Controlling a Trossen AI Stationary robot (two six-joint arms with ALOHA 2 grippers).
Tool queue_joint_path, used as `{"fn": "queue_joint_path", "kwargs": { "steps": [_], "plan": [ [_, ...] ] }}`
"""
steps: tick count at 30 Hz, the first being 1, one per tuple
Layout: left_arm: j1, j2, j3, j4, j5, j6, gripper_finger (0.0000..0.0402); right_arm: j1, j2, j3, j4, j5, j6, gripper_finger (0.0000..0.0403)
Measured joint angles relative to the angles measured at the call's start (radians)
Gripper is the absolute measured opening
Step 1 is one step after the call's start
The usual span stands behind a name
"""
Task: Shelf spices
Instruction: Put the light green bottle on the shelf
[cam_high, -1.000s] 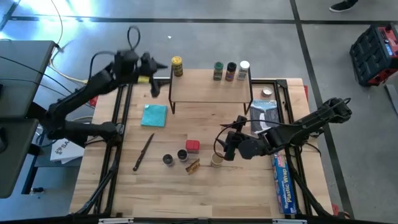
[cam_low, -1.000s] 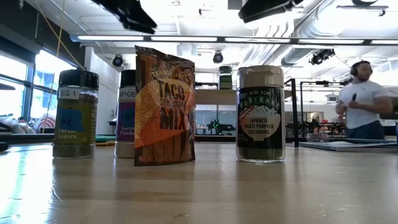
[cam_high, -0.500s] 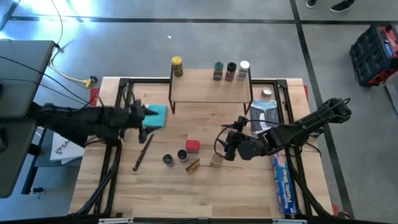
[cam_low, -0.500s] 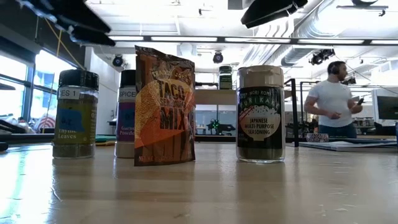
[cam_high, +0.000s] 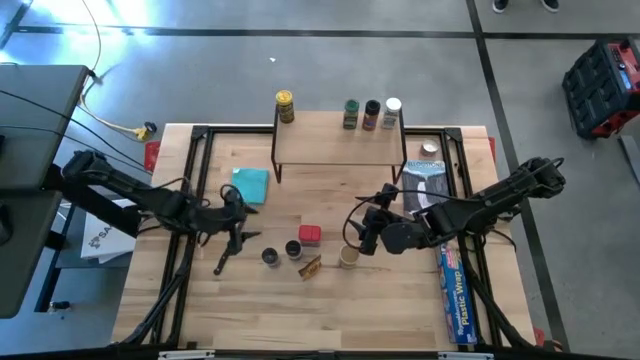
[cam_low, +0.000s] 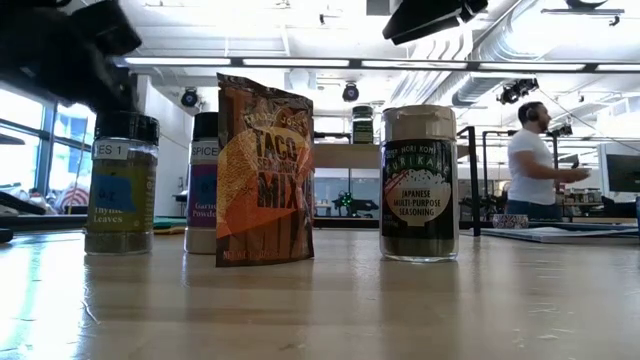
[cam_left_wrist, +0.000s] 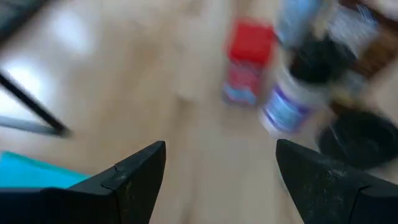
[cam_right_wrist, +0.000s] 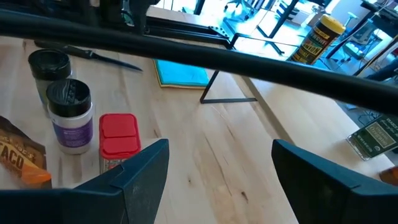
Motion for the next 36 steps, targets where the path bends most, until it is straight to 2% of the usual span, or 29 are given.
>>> {"fn": "queue_joint_path", "kwargs": {
  "steps": [4, 7, 10, 15, 26, 33, 36],
  "plan": [
    [-0.011, 0.038, -0.012, 0.000, 0.172, -0.001, 0.0298, 0.000, 0.000, 0.000, 0.002, 0.000, -0.009, 0.0279],
    [-0.041, 0.068, -0.011, 0.003, 0.211, -0.017, 0.0298, 0.000, 0.000, 0.000, 0.008, 0.000, -0.010, 0.0279],
    [-0.068, 0.113, -0.011, 0.040, 0.208, -0.049, 0.0298, -0.004, 0.000, 0.000, 0.009, 0.000, -0.006, 0.0279],
    [-0.123, 0.213, -0.011, 0.233, 0.199, -0.042, 0.0298, -0.006, 0.000, 0.000, 0.010, 0.000, 0.001, 0.0279],
    [-0.160, 0.392, -0.011, 0.477, 0.034, -0.061, 0.0298, -0.008, 0.000, 0.000, 0.015, -0.001, -0.007, 0.0279],
    [-0.161, 0.437, -0.011, 0.513, 0.022, -0.065, 0.0297, -0.008, 0.000, 0.000, 0.015, -0.001, -0.007, 0.0279],
    [-0.161, 0.437, -0.011, 0.524, 0.016, -0.070, 0.0282, -0.008, 0.000, 0.000, 0.015, -0.001, -0.006, 0.0279]
  ]
}}
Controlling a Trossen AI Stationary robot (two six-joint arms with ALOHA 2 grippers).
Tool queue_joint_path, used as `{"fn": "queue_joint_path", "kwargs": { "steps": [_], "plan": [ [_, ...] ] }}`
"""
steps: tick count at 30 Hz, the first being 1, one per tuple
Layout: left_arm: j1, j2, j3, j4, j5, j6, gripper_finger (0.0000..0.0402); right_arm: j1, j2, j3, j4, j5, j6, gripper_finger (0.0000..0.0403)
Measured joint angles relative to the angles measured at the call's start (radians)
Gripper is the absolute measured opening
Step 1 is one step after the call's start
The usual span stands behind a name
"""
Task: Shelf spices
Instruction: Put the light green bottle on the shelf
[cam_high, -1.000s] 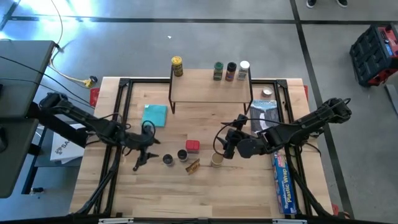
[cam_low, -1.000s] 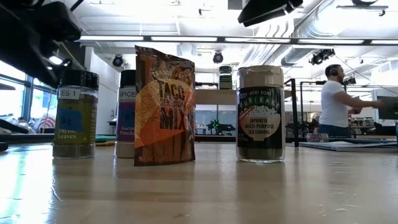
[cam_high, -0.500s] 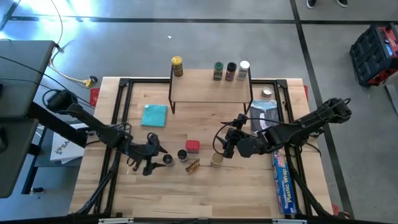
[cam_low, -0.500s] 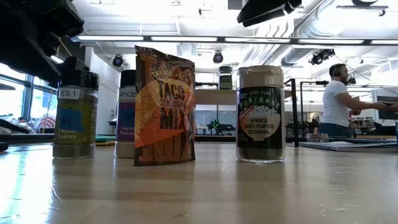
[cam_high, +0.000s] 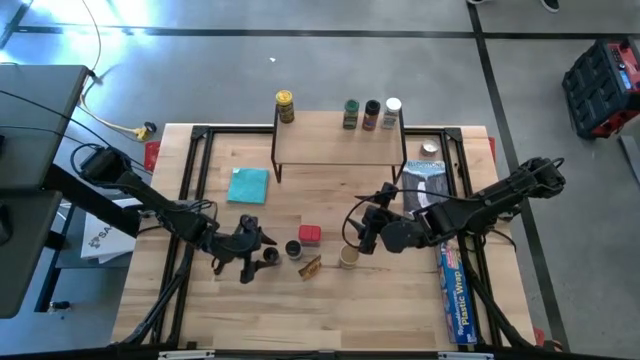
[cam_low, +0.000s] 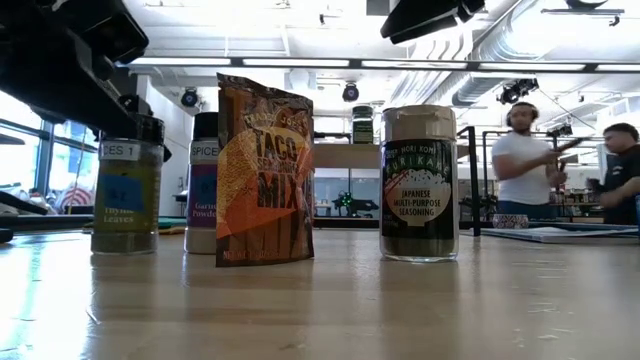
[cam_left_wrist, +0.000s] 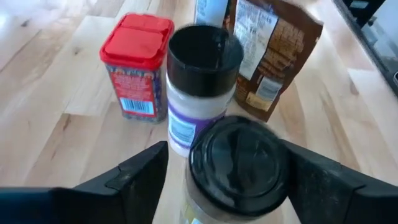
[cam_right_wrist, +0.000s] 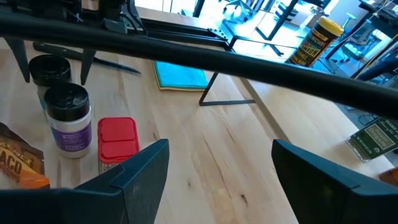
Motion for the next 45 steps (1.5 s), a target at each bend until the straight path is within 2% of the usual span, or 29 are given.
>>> {"fn": "queue_joint_path", "kwargs": {
  "steps": [4, 8, 11, 17, 22, 27, 33, 41, 45],
  "plan": [
    [0.000, -0.001, 0.015, 0.001, 0.013, 0.008, 0.0239, 0.000, 0.000, 0.000, 0.000, 0.000, 0.000, 0.0279],
    [0.015, -0.004, 0.062, -0.020, 0.094, 0.064, 0.0196, -0.001, 0.000, 0.000, 0.000, 0.000, 0.000, 0.0279],
    [0.036, -0.019, 0.129, -0.119, 0.134, 0.079, 0.0196, -0.001, 0.000, 0.000, 0.000, 0.000, -0.001, 0.0279],
    [0.077, -0.058, 0.324, -0.452, 0.124, 0.146, 0.0196, -0.001, 0.000, 0.000, 0.000, 0.000, 0.000, 0.0279],
    [0.152, -0.061, 0.486, -0.542, 0.086, 0.322, 0.0198, -0.001, 0.000, 0.000, 0.000, 0.000, -0.001, 0.0279],
    [0.313, -0.059, 0.585, -0.459, 0.141, 0.505, 0.0200, -0.001, 0.000, 0.000, 0.000, 0.000, -0.001, 0.0279],
    [0.572, -0.014, 0.670, -0.407, 0.263, 0.636, 0.0202, -0.001, 0.000, 0.000, 0.000, 0.000, -0.001, 0.0279],
    [0.894, 0.149, 0.817, -0.389, 0.444, 0.648, 0.0203, -0.015, 0.000, 0.000, 0.001, 0.000, -0.009, 0.0279],
    [1.004, 0.253, 0.888, -0.391, 0.480, 0.636, 0.0204, -0.024, 0.000, 0.000, 0.001, -0.001, -0.009, 0.0279]
  ]
}}
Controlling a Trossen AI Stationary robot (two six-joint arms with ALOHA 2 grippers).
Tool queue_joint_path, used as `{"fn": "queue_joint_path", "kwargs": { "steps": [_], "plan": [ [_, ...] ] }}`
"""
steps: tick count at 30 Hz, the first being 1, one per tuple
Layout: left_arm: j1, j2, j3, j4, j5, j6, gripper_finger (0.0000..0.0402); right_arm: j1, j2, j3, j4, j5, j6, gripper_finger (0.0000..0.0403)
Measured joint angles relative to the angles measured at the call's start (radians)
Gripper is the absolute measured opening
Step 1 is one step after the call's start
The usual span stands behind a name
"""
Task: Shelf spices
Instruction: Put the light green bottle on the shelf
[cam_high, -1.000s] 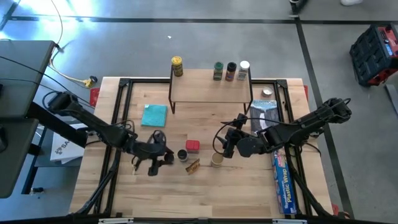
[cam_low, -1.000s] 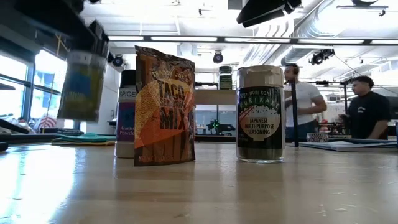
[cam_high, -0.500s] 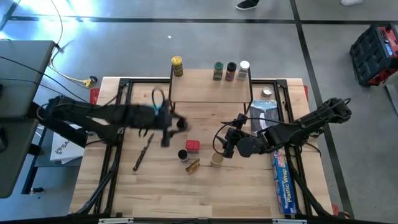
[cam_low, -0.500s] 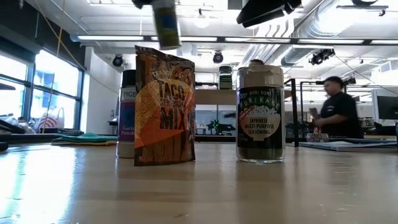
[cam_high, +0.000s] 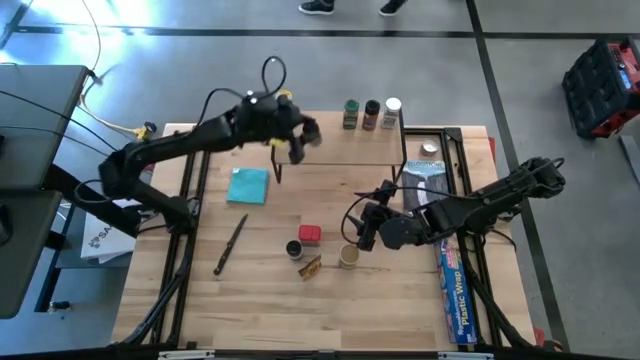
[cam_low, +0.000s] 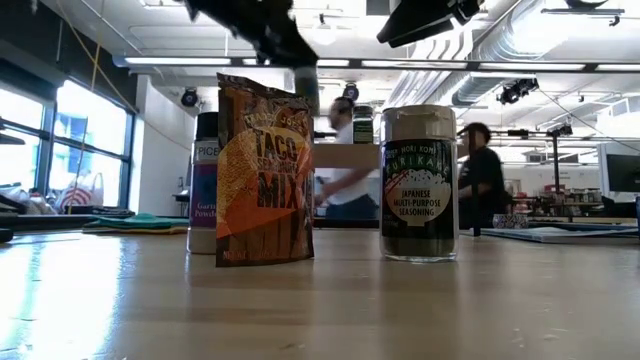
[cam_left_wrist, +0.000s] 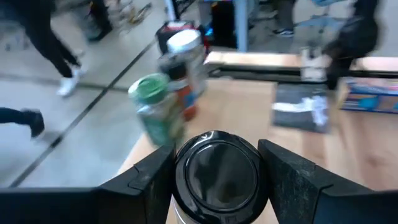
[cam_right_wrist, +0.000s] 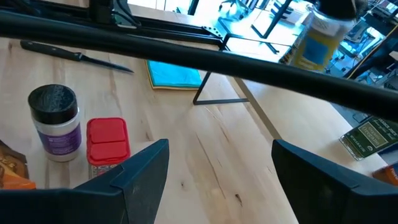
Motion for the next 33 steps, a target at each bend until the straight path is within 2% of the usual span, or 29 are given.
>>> {"fn": "queue_joint_path", "kwargs": {
  "steps": [6, 11, 25, 33],
  "plan": [
    [0.120, 0.136, 0.096, -0.001, 0.083, -0.046, 0.0204, -0.001, 0.000, 0.000, 0.000, 0.000, 0.003, 0.0279],
    [0.180, 0.204, 0.154, -0.009, 0.098, -0.068, 0.0204, -0.001, 0.000, 0.000, -0.002, -0.008, 0.008, 0.0279],
    [0.264, 0.266, 0.182, -0.030, 0.209, -0.076, 0.0204, -0.001, 0.000, 0.000, -0.005, -0.016, 0.008, 0.0279],
    [0.262, 0.271, 0.182, -0.029, 0.209, -0.051, 0.0204, -0.001, 0.000, 0.000, -0.005, -0.017, 0.011, 0.0279]
  ]
}}
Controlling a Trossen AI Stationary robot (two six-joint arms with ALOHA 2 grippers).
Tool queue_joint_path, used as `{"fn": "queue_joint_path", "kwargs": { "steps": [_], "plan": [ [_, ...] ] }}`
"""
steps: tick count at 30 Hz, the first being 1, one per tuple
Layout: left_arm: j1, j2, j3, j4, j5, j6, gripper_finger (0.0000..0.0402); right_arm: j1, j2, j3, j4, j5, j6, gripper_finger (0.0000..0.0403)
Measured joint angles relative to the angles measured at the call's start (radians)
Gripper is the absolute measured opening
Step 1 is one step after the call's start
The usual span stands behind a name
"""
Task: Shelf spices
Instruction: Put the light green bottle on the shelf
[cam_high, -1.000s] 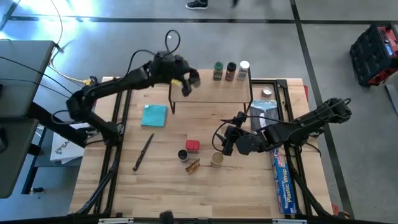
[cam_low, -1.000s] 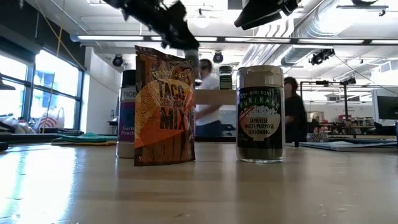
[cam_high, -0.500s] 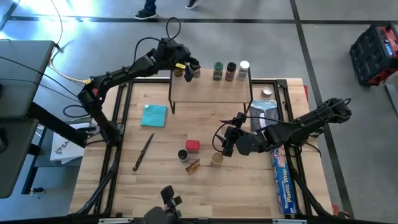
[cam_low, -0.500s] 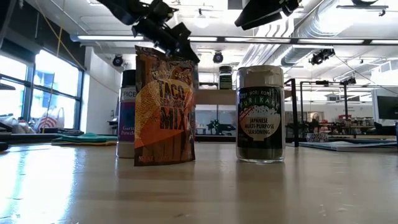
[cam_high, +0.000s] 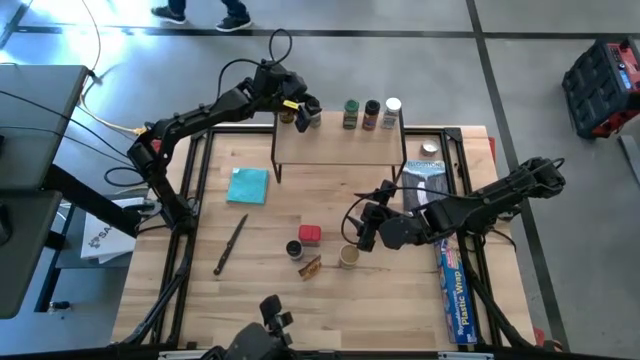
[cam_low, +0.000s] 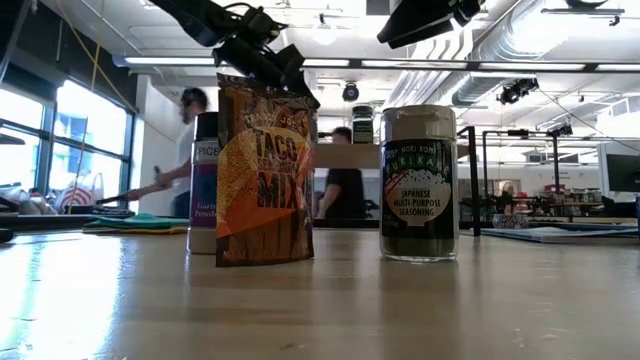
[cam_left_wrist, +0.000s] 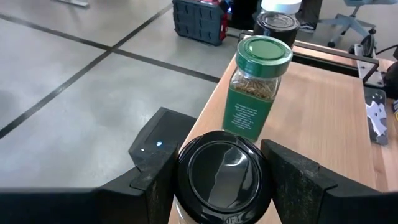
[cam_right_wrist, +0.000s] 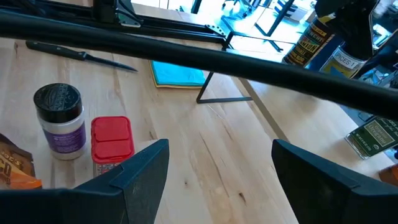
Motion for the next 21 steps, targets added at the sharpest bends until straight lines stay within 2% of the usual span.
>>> {"fn": "queue_joint_path", "kwargs": {
  "steps": [11, 21],
  "plan": [
    [0.000, -0.001, 0.002, -0.027, 0.000, 0.004, 0.0205, 0.000, 0.000, 0.000, 0.000, -0.002, 0.001, 0.0279],
    [-0.001, -0.001, 0.002, -0.050, 0.000, 0.022, 0.0223, 0.000, 0.000, 0.000, 0.000, -0.009, 0.001, 0.0279]
  ]
}}
